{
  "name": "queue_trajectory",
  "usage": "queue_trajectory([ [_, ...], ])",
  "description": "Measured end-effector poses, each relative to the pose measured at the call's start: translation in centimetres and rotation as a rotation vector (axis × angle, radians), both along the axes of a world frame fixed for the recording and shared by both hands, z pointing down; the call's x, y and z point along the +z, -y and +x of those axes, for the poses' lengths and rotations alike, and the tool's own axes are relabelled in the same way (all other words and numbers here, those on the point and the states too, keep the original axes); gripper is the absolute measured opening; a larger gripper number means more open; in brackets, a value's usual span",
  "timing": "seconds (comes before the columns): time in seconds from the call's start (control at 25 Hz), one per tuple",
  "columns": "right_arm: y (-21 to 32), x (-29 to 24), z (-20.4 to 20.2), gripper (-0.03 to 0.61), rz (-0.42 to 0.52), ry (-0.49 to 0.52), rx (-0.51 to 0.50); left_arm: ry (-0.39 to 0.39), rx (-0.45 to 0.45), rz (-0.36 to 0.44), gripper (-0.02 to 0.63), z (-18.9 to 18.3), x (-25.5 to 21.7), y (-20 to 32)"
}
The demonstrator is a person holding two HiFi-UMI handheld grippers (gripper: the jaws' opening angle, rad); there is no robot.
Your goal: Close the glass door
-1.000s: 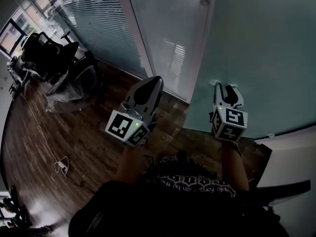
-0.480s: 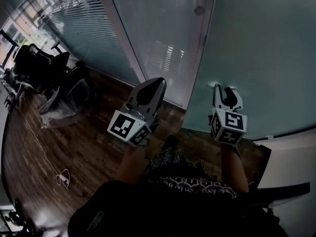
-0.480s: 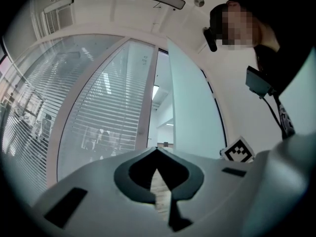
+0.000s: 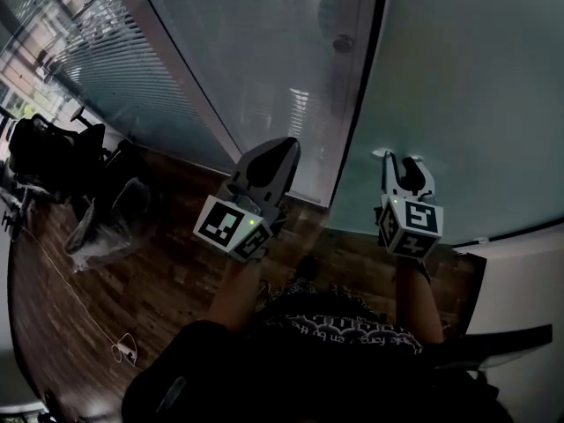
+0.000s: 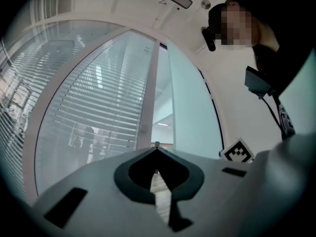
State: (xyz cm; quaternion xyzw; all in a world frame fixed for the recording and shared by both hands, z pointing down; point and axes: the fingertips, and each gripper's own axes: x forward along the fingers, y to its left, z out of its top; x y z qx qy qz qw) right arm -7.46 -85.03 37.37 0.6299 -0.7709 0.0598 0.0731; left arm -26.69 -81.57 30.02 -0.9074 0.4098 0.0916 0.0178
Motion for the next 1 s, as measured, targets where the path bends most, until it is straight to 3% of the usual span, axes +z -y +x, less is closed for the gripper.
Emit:
queue_trajectory([
  [0.28, 3.9, -0.6, 0.6, 0.115, -0.017, -0.003, 0.06, -0.038, 0.046, -0.004, 0.002, 0.3, -0.4, 3.1],
  [0.44, 5.6, -0.9, 1.1, 0.115, -0.01, -0.002, 0.091, 0.01, 0.034, -0.025, 0.002, 0.0, 0.4, 4.6],
  [1.0, 10.3, -0.2, 2.4, 0.115, 0.02, -0.006, 0.115, -0.014, 0.071, -0.02, 0.002, 0.4, 0.4, 8.1],
])
